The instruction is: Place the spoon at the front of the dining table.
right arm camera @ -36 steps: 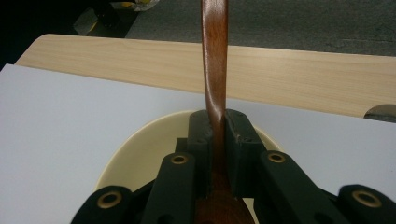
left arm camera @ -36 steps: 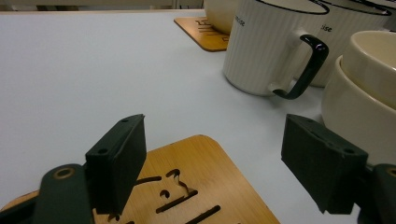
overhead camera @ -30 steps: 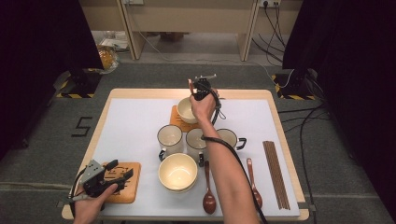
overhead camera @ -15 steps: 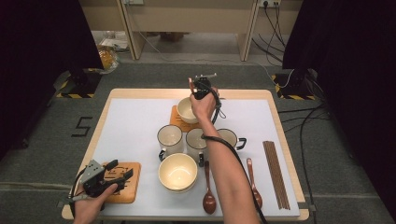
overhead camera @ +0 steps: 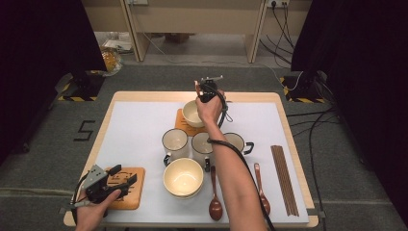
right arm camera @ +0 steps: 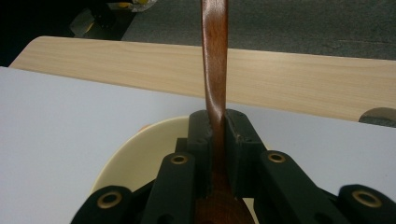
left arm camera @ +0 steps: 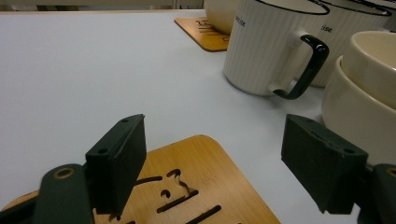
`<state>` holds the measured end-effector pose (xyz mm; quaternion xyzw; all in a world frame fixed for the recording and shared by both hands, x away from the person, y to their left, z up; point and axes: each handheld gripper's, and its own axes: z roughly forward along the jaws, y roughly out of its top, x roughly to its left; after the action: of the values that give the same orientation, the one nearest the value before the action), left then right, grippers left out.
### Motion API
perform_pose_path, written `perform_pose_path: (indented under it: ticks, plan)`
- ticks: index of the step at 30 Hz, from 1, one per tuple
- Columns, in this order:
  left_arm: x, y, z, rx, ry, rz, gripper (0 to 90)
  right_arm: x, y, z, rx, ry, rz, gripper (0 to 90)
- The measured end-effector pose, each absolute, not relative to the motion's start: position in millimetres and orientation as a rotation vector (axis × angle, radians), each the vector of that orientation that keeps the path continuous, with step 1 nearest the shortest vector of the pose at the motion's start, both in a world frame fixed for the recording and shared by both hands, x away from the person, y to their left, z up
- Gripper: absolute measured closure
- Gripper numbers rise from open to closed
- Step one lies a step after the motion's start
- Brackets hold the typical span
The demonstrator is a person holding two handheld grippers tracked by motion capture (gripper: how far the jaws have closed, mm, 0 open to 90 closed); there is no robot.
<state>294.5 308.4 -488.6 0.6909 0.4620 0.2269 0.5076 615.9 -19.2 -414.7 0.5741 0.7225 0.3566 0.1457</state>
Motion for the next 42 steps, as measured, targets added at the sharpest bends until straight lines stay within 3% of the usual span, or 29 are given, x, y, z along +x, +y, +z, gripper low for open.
perform_pose_path:
  ticks: [42]
  plan:
    - [294.7, 308.6, -488.9, 1.666, 1.112, 0.543, 21.8, 618.8, -15.5, -423.5, 1.672, 2.098, 1.006, 81.0]
